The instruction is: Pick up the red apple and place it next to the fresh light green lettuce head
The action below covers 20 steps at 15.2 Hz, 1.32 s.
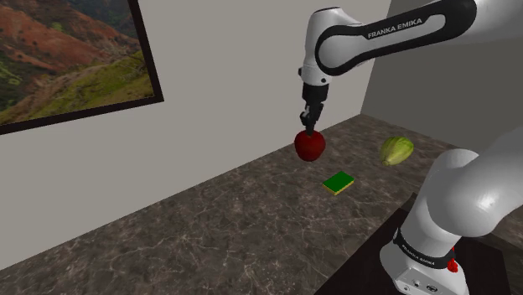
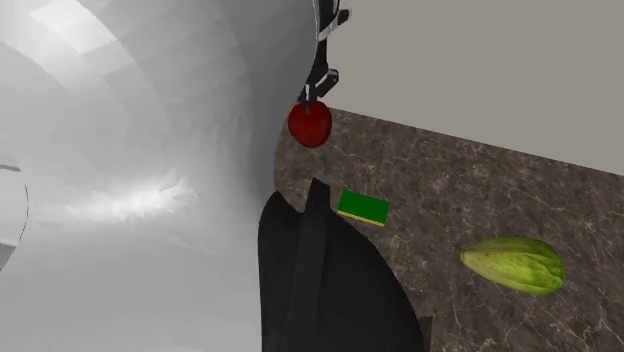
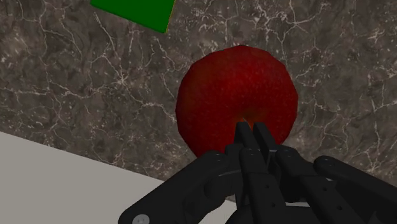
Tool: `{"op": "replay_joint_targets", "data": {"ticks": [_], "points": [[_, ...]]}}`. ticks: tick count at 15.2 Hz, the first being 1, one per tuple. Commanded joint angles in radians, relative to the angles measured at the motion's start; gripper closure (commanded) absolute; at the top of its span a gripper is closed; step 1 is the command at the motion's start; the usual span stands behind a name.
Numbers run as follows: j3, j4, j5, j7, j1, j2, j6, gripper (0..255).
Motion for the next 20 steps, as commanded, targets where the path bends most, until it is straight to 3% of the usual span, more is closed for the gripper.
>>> {"op": "replay_joint_targets", "data": {"ticks": [1, 11, 20], "points": [[-0.035, -0.028, -0.021, -0.045, -0.022, -0.034, -0.005, 255], [-0.211, -0.116, -0.149, -0.266, -0.148, -0.188, -0.056, 255], [-0.394, -0.092, -0.275, -0.485, -0.255, -0.22, -0.083, 255]]}}
